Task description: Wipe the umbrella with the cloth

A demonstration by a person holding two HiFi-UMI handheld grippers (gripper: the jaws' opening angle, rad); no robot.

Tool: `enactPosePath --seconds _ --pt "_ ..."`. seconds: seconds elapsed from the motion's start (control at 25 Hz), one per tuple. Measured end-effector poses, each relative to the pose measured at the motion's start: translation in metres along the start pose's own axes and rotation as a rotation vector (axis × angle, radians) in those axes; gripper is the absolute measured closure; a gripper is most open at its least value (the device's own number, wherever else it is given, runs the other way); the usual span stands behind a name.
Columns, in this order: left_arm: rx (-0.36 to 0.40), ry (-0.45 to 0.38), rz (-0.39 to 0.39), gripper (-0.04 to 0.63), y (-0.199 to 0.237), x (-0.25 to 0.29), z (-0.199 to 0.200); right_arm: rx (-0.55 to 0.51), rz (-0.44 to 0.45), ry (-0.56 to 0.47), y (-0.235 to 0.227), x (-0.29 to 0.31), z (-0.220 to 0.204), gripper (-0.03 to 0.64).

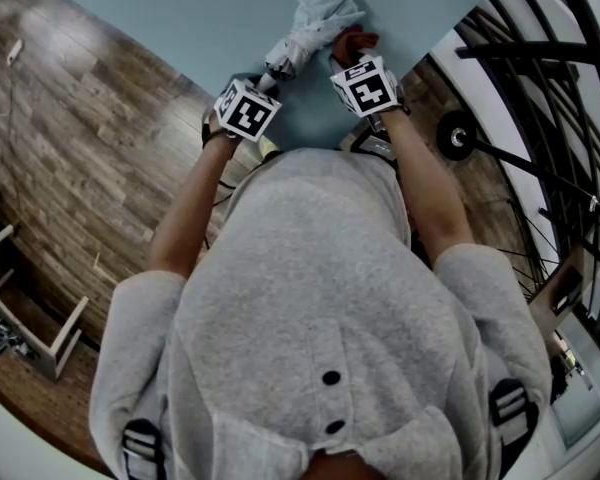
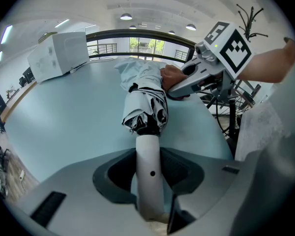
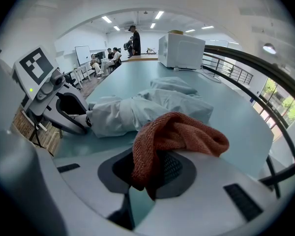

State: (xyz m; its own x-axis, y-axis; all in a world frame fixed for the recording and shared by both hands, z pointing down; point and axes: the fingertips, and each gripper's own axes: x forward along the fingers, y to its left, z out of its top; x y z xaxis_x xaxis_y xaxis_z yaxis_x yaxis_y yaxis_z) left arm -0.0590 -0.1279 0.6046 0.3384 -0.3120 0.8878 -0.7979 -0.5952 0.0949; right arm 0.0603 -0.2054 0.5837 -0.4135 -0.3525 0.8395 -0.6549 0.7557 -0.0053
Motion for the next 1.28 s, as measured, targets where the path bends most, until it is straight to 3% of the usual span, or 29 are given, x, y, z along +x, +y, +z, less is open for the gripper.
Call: enactPosePath --seconds 1.28 --pt "0.000 -0.004 -0.015 0.437 -0.001 0.001 0.002 -0.014 0.049 0.047 0.020 0.004 0.002 0.543"
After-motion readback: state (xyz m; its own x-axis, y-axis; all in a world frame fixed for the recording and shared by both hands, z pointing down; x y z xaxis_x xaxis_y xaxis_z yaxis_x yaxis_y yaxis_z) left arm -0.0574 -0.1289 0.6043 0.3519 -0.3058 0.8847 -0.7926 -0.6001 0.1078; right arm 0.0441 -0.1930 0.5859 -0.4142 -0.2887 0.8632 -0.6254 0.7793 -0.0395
